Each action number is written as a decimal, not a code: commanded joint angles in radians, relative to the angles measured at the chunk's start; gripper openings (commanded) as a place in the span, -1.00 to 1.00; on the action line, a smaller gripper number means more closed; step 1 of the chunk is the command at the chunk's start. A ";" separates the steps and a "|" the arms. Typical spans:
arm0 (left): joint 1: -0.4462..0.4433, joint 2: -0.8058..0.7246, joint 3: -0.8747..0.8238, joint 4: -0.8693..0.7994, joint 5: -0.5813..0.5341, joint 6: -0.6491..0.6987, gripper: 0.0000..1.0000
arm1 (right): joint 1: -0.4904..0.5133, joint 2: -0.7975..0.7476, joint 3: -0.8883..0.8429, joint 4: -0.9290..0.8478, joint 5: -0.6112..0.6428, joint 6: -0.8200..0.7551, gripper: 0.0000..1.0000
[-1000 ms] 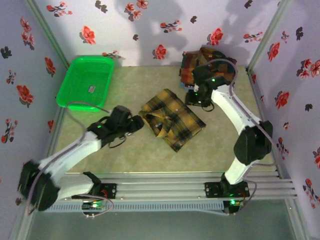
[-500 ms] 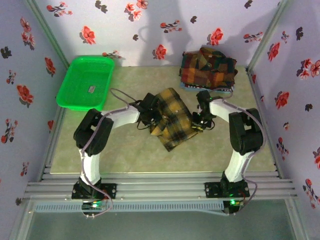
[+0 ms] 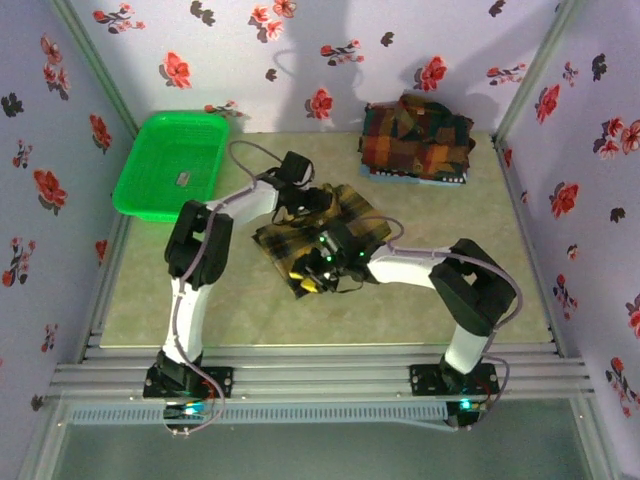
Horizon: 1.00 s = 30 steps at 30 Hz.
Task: Fold and stack the long sleeve shirts
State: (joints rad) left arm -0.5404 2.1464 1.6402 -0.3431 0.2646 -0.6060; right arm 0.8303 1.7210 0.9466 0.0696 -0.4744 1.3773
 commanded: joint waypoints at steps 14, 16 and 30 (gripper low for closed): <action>0.051 -0.782 -0.605 0.064 -0.077 -0.293 0.90 | -0.446 0.062 0.618 -0.988 0.477 -1.430 0.81; 0.010 -0.817 -0.738 0.146 -0.106 -0.382 0.89 | -0.518 0.119 0.641 -0.920 0.361 -1.406 0.81; -0.031 -0.652 -0.950 0.454 -0.166 -0.494 0.81 | -0.550 0.370 0.680 -0.733 0.099 -1.440 0.83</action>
State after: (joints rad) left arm -0.5793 1.4487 0.6853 0.0254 0.1249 -1.0756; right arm 0.2783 2.0556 1.5986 -0.6994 -0.2909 -0.0380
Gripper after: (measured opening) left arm 0.911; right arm 0.912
